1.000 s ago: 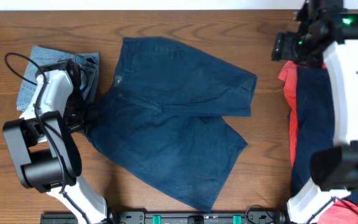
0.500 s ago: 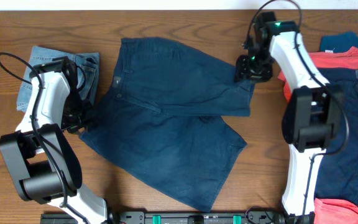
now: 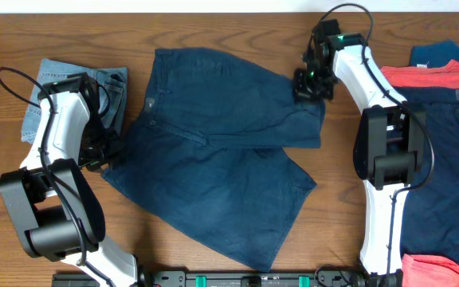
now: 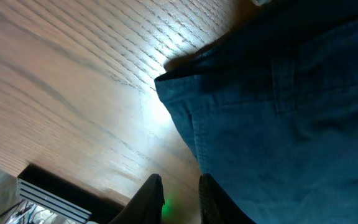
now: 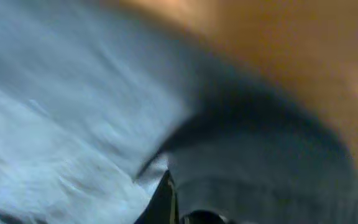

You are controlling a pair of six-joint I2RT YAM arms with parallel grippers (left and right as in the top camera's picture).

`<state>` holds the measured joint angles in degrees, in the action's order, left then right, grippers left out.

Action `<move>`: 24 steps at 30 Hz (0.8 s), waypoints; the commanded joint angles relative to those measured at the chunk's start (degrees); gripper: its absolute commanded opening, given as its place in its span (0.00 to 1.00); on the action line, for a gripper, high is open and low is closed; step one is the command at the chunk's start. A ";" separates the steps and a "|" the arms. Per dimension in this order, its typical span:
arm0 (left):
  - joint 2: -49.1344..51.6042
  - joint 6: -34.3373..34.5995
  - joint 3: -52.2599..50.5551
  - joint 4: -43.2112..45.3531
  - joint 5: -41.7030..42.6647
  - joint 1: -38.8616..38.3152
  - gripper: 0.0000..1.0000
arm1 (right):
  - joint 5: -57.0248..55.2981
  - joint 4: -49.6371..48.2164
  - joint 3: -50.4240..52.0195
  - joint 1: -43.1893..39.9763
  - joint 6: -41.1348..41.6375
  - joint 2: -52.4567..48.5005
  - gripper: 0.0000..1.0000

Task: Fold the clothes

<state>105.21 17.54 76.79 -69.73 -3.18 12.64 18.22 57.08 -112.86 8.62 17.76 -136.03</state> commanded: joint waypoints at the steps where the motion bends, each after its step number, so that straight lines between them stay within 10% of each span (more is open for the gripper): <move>1: -0.92 -1.01 -0.17 -0.33 -0.02 0.15 0.22 | 5.53 -8.37 -0.87 -2.69 6.56 -0.37 0.03; 3: -0.92 -1.01 -0.17 -0.33 -0.02 0.15 0.22 | 5.99 -14.45 -0.87 -5.09 11.32 -0.37 0.39; 6: -0.92 -1.01 -0.17 -0.33 -0.02 0.15 0.22 | 6.32 -19.65 -0.87 -9.01 17.03 -0.37 0.52; 11: -0.92 -1.40 -0.17 -0.35 0.00 0.15 0.22 | 14.71 -18.32 -0.87 -14.14 14.23 -0.35 0.55; 16: -0.92 -2.58 -0.15 -0.31 1.25 0.15 0.22 | 27.47 -10.08 -0.87 -14.53 -6.16 0.42 0.55; 24: -0.92 -2.69 -0.15 -0.50 1.46 0.15 0.22 | 16.65 12.09 -0.48 -8.72 -11.85 0.70 0.50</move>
<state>105.21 15.79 76.79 -69.93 -1.85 12.64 38.24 67.55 -113.19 -2.24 9.58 -136.03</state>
